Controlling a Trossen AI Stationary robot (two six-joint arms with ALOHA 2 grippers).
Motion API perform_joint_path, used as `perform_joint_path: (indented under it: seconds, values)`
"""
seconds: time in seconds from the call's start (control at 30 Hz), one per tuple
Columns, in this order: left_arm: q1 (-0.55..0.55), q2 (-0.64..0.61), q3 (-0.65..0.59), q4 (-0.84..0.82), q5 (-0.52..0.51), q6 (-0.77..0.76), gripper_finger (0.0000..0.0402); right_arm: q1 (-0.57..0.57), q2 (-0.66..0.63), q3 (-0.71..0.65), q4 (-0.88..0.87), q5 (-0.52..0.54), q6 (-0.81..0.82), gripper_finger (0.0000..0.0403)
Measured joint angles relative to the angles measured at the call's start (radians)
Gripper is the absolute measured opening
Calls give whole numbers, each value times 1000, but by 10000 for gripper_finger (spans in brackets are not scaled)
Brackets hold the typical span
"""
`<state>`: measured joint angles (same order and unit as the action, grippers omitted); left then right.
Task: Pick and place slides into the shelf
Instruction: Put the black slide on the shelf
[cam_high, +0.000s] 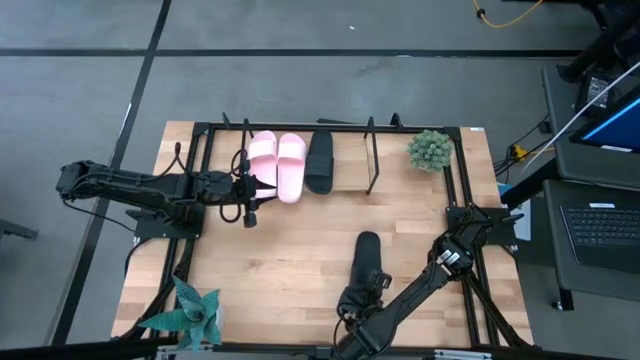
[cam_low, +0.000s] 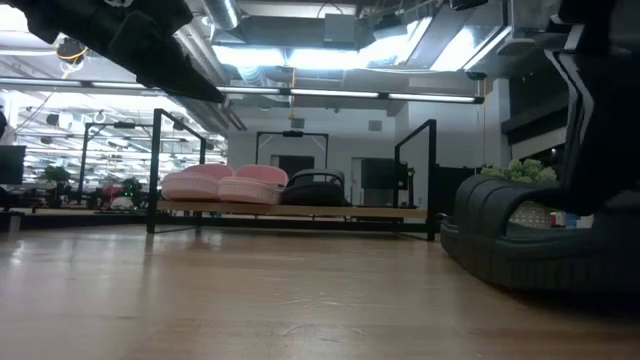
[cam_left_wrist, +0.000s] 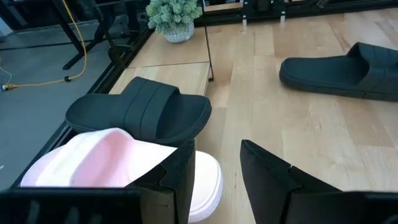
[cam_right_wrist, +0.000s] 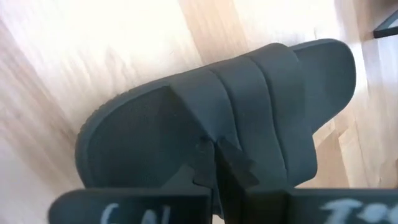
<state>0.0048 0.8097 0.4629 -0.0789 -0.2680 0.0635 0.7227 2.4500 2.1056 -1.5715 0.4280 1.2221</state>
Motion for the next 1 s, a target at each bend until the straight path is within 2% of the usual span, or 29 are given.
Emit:
perform_joint_path:
  seconds: [0.17,0.6,1.0]
  values:
    - [0,0,0,-1,0,0,121,-1,0,-1,-3,40,8,3]
    - [0,0,0,-3,0,-2,121,-2,-2,-1,-1,48,1,1]
    - [0,0,0,-3,0,-3,121,2,-3,-1,-1,58,-110,0]
